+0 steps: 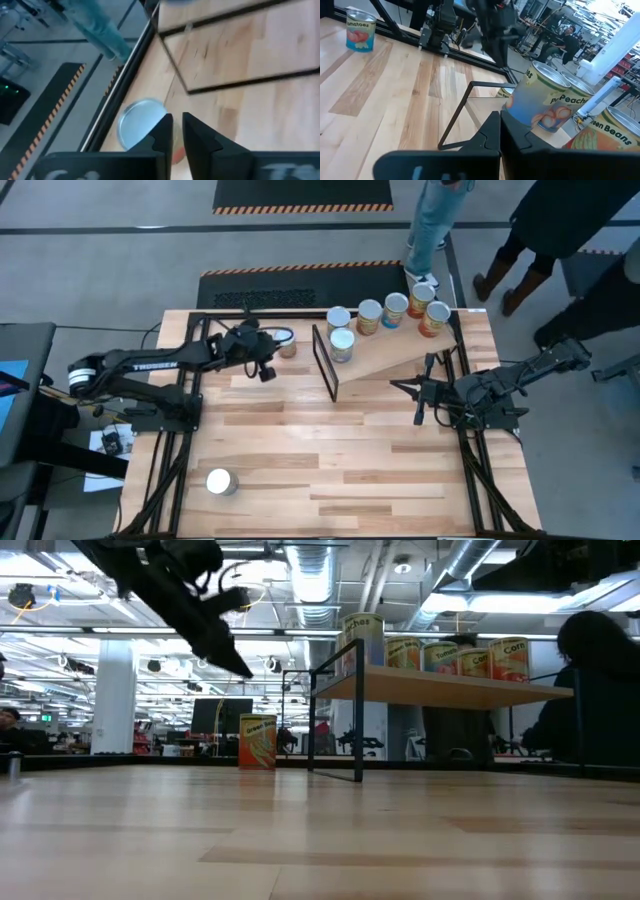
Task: Pick and place cans onto a shelf
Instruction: Put the canned green beans aligned with the other canned green beans on the shelf
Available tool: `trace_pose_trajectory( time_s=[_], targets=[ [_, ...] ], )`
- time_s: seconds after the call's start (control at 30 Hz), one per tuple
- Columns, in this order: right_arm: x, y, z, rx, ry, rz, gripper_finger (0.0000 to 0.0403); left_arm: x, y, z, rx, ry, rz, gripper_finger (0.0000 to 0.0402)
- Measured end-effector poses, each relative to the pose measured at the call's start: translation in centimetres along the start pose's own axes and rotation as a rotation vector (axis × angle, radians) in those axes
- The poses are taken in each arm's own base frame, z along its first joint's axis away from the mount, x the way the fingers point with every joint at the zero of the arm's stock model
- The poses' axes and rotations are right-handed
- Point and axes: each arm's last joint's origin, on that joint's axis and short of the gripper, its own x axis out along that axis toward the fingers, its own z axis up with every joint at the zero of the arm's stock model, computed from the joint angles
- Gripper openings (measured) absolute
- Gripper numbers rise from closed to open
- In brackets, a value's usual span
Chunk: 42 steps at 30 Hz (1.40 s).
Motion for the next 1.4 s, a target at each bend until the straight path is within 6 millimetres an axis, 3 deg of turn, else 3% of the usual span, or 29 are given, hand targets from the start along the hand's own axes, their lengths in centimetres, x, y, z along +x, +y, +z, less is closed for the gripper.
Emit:
trace_pose_trajectory(
  time_s=[0.3, 0.53, 0.67, 0.83, 1.0, 1.17, 1.3, 1.4],
  targets=[
    [0.0, 0.0, 0.0, 0.000, 0.003, 0.001, 0.0019, 4.7, 0.2, -1.9, 0.084, 0.095, -0.062, 0.0111],
    [0.0, 0.0, 0.0, 0.000, 0.003, 0.001, 0.0015, 7.2, 0.0, -2.3, 0.122, 0.124, 0.015, 0.0127],
    [0.0, 0.0, 0.0, 0.000, 0.003, 0.001, 0.0016, 7.8, 0.0, -2.2, 0.144, 0.142, 0.048, 0.0106],
    [0.0, 0.0, 0.0, 0.003, 0.003, 0.001, 0.0019, 7.9, -0.1, -2.2, 0.185, 0.148, 0.047, 0.0025],
    [0.0, 0.0, -0.1, 0.001, 0.005, 0.002, 0.0015, 6.6, 0.2, -1.5, 0.209, 0.167, 0.013, 0.0005],
    [0.0, 0.0, -0.1, 0.001, 0.006, 0.002, 0.0015, 3.1, 1.2, 1.7, 0.114, 0.120, -0.064, 0.0001],
    [0.0, 0.0, -0.1, 0.000, 0.006, 0.002, 0.0018, 0.3, -1.1, 2.3, 0.112, 0.108, -0.298, 0.0000],
    [0.0, 0.0, -0.1, 0.001, 0.006, 0.002, 0.0018, -1.5, -4.1, 3.0, 0.148, 0.083, -0.417, 0.0000]
  ],
)
